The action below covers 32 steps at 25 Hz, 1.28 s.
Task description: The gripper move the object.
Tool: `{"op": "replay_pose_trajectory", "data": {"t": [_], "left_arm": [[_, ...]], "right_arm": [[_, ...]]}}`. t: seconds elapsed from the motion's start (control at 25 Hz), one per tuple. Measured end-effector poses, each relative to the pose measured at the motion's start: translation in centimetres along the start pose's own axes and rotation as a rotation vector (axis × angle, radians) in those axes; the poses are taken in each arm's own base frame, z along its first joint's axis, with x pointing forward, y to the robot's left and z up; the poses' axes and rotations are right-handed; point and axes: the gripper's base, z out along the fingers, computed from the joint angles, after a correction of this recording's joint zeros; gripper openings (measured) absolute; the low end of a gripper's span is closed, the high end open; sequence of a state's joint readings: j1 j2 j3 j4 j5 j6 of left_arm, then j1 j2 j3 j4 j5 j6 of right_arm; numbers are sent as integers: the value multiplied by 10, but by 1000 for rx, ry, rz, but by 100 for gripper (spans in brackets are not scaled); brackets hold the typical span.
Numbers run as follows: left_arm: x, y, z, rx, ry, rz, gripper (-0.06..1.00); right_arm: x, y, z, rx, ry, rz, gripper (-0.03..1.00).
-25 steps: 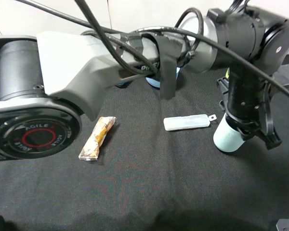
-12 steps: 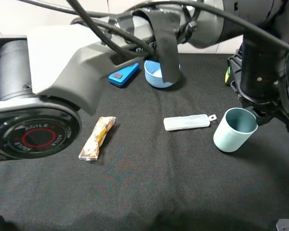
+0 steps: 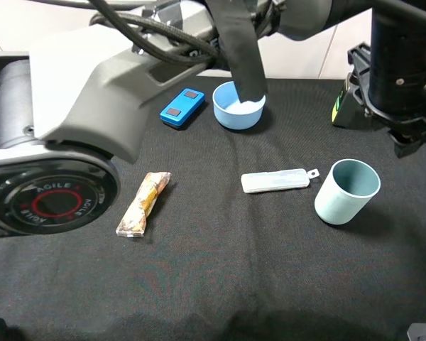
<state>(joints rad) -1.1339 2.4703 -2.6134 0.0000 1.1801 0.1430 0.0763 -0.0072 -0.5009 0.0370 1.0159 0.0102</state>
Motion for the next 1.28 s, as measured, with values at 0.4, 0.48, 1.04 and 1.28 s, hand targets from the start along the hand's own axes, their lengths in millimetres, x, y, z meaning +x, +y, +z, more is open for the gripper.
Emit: {"op": "replay_pose_trajectory", "data": {"t": [0.4,0.48,1.04,1.28], "left_arm": [[-1,2,-5,-20,-11,5,45],[-3,2,-12,-24,-23,6,45],[-10,9,-74,-117,-128,9,45],[-12,7,-106,-125,-186,8,45]], "right_arm": [[0,0,0,0,0,0,69],[0,0,0,0,0,0,69],[0,0,0,0,0,0,69],[0,0,0,0,0,0,69]]}}
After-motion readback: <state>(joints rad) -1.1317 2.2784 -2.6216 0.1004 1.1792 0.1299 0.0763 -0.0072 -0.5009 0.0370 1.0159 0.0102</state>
